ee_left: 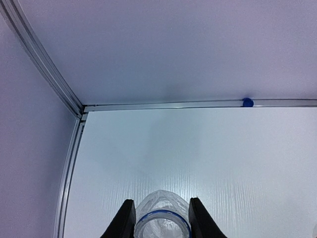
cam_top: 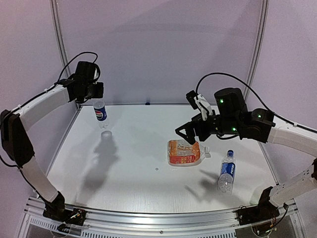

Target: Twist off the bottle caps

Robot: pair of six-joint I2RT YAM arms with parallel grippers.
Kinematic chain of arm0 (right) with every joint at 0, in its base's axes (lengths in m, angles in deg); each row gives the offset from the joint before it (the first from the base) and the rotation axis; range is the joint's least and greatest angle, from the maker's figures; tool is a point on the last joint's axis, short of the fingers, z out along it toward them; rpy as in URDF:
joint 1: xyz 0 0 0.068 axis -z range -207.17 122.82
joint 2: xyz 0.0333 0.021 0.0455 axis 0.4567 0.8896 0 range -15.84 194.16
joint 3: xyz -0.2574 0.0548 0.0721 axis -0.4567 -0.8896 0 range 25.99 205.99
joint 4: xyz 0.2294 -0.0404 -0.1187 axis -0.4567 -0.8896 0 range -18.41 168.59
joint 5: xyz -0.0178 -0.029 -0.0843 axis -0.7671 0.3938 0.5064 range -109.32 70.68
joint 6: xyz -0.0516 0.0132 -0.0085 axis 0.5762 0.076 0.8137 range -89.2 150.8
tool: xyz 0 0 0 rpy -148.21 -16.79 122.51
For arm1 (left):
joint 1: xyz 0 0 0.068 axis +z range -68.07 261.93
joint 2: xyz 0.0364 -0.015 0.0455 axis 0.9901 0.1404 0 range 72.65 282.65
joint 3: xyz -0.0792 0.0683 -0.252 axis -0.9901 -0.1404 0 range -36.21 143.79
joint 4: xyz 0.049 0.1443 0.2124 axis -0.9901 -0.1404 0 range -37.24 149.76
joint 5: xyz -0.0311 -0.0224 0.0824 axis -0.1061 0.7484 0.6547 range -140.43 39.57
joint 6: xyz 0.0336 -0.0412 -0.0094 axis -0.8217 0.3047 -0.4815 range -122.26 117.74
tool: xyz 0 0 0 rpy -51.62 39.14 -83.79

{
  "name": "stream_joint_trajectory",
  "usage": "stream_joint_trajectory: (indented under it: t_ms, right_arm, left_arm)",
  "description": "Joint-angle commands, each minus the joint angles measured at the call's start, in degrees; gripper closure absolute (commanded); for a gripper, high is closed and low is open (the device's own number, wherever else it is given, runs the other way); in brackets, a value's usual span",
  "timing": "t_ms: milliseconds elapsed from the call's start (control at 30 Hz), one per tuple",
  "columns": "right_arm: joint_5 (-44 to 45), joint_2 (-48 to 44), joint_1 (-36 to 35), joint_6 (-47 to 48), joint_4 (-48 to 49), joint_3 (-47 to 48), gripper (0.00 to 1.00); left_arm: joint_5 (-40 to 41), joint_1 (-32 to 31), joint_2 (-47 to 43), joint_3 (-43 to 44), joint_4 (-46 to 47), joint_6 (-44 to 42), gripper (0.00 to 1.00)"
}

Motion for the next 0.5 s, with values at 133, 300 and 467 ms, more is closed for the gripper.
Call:
stream_joint_trajectory:
  t_ms: [133,300,467]
  right_arm:
    - [2.53,0.26,-0.14,1.75,-2.37,0.42,0.01]
    - [2.5,1.7,-0.15,2.46,-2.48,1.42,0.01]
    - [2.28,2.45,-0.1,2.66,-2.34,1.77,0.01]
  left_arm:
    - [0.68,1.07,3.37,-3.33,4.2,2.99,0.97]
    - [1.85,1.35,3.13,-5.92,4.83,4.82,0.88]
    - [2.41,1.53,3.04,-7.3,4.68,4.8,0.82]
